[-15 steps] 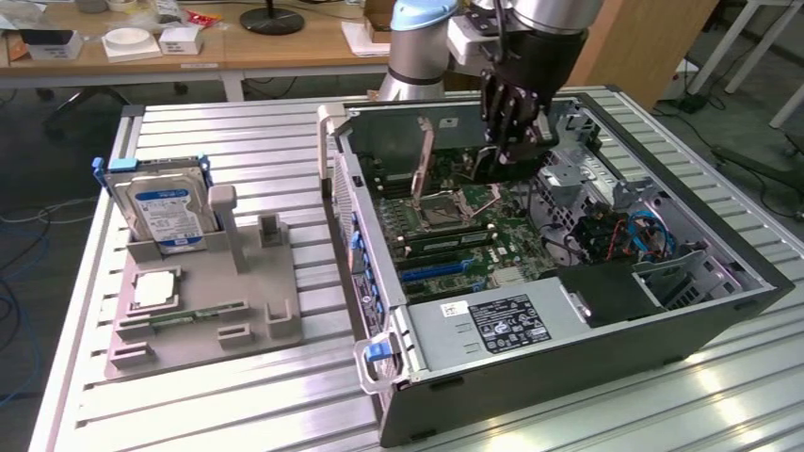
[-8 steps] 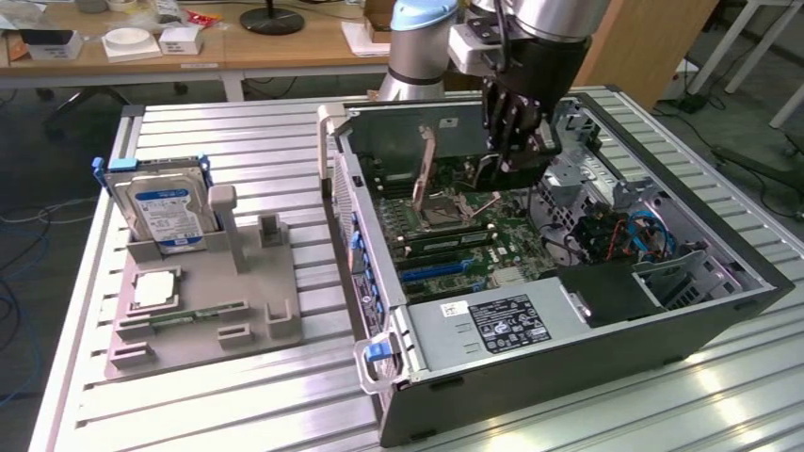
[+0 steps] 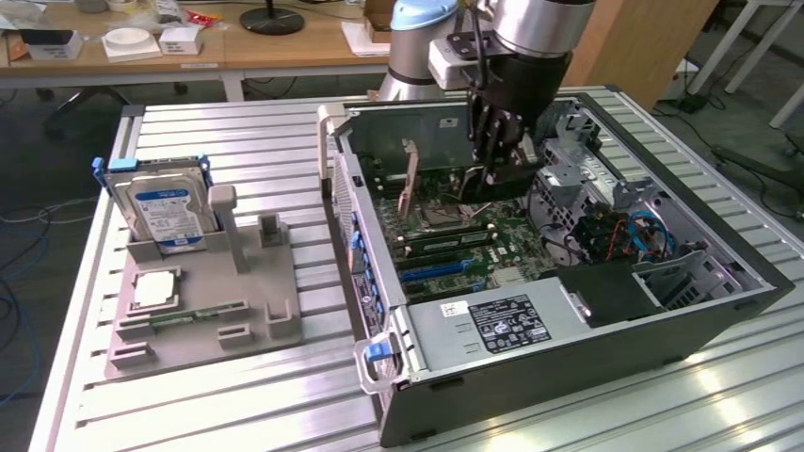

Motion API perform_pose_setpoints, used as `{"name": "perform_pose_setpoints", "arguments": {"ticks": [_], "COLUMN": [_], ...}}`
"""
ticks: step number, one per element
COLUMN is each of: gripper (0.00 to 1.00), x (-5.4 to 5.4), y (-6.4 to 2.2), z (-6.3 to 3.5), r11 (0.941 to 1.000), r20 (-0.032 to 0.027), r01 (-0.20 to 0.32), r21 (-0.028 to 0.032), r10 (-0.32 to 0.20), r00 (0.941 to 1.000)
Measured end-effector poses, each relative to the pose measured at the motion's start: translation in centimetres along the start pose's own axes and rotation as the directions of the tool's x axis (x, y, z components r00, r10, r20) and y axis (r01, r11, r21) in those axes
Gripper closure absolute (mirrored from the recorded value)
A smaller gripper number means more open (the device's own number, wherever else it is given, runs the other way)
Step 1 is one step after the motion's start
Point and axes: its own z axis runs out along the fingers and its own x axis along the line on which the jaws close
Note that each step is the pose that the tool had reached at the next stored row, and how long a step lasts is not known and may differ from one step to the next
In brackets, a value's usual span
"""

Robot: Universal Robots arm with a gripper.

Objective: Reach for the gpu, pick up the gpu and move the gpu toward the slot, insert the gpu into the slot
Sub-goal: 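Insert the gpu into the slot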

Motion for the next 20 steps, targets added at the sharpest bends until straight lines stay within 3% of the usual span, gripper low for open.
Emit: {"name": "perform_pose_setpoints", "arguments": {"ticks": [8, 20], "gripper": [0.73, 0.73], "x": [1.5, 1.7], "y": [1.00, 1.26], "z": [0.32, 2.27], "r11": [1.0000, 1.0000], "r20": [0.0001, 0.0002], "r01": [0.000, -0.003], "r21": [0.0001, 0.0003], "r10": [0.000, 0.003], "r00": [1.0000, 1.0000]}}
